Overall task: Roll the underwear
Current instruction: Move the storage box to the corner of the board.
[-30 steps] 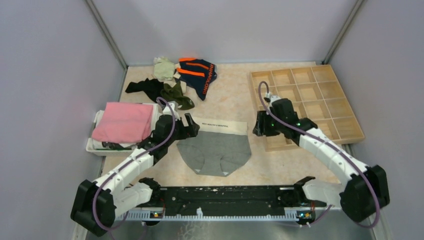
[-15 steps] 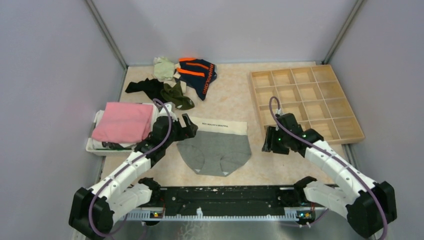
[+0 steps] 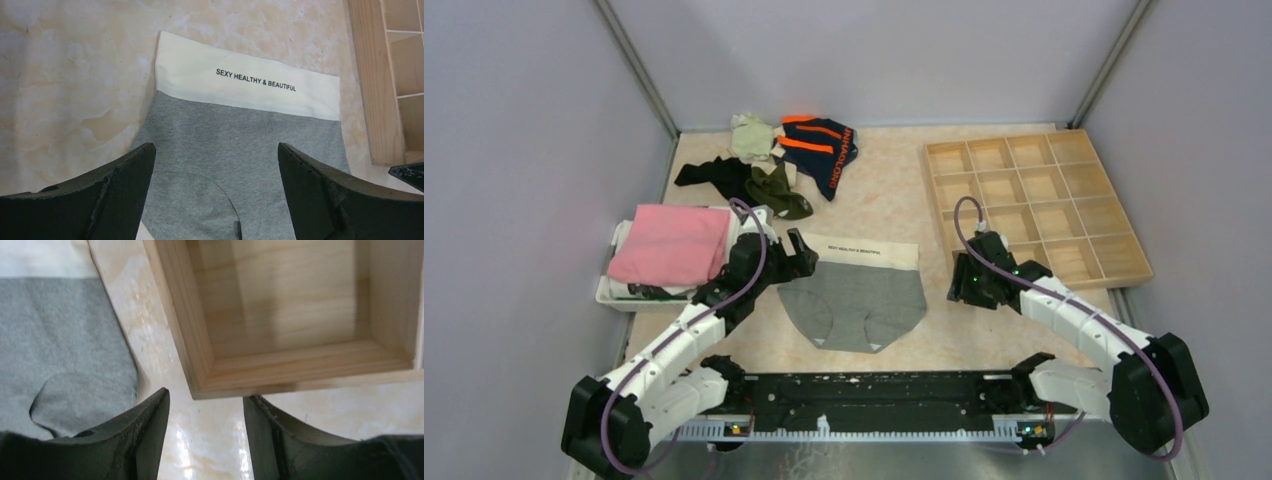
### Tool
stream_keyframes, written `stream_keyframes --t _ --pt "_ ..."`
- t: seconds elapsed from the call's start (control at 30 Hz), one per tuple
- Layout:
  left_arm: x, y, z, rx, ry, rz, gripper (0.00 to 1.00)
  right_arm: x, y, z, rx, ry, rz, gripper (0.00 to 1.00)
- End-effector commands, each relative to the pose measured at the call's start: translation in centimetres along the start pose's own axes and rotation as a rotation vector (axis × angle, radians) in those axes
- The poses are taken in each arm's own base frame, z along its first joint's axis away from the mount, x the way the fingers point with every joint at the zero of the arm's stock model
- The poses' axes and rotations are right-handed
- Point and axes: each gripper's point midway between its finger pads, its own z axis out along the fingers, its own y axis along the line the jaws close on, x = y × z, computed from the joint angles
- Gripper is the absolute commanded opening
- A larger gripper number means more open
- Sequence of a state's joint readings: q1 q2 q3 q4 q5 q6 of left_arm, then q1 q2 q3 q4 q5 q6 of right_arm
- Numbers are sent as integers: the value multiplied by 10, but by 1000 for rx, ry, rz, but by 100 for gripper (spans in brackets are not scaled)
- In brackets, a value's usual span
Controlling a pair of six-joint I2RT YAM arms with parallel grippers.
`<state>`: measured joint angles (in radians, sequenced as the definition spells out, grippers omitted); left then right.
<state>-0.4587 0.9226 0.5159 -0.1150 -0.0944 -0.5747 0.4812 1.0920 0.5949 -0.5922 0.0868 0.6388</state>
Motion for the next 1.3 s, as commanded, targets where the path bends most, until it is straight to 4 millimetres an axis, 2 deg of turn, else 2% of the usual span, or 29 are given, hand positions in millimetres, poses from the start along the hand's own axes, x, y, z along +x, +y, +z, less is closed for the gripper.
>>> stream_keyframes --t 0.0,0.23,0.43,0.63,0.73,0.8,0.9,1.0,1.13,1.27 --pt "-6 0 -1 3 -27 -3 98 -47 15 6 -17 -182 -2 56" --pt "-6 3 -4 -8 -36 -11 98 -98 18 12 35 -283 -37 56" --pt "-9 5 -7 -19 -53 -10 98 -125 23 11 35 -329 -62 57" --pt "-11 9 -9 -33 -65 -18 99 -124 34 -10 -46 -341 -104 59" --pt "-14 6 -11 -21 -72 -17 99 -120 39 -25 -109 -368 -153 64" --pt "-14 8 -12 -26 -81 -26 99 -116 44 -33 -154 -370 -184 72" --pt "-16 7 -12 -21 -91 -38 99 -109 58 -41 -251 -349 -232 73" --pt "-14 5 -12 -11 -77 -53 99 -107 67 -43 -288 -315 -225 72" --pt "-8 4 -10 -5 -56 -65 99 -112 89 -42 -349 -290 -222 66" --pt "-5 3 -11 10 -45 -56 99 -119 108 -32 -322 -273 -260 64"
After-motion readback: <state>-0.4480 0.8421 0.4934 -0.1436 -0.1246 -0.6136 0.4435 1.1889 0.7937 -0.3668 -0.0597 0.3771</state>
